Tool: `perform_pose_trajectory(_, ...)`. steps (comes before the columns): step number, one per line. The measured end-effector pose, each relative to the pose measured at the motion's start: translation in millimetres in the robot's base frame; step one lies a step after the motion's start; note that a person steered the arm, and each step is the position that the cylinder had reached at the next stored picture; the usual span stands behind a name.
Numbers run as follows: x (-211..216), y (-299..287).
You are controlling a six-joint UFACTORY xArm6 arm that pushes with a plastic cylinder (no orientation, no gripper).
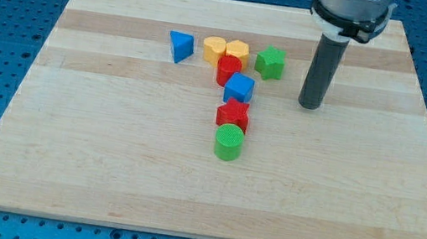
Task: Move the red circle into the triangle
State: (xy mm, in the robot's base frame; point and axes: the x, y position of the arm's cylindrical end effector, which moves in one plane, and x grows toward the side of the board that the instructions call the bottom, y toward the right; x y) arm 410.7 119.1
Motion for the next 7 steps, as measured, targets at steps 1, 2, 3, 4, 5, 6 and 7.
perform_pose_trajectory(1,0.0,-2.8)
perform_pose_trajectory(2,0.0,-45.5)
perform_pose_trajectory(3,-5.5,-86.9)
perform_pose_trajectory(4,-27.4,-93.9)
perform_pose_trajectory(5,-28.0,-93.9)
perform_pose_trajectory(6,-30.5,-93.9)
perform_pose_trajectory(7,-31.8,-110.5)
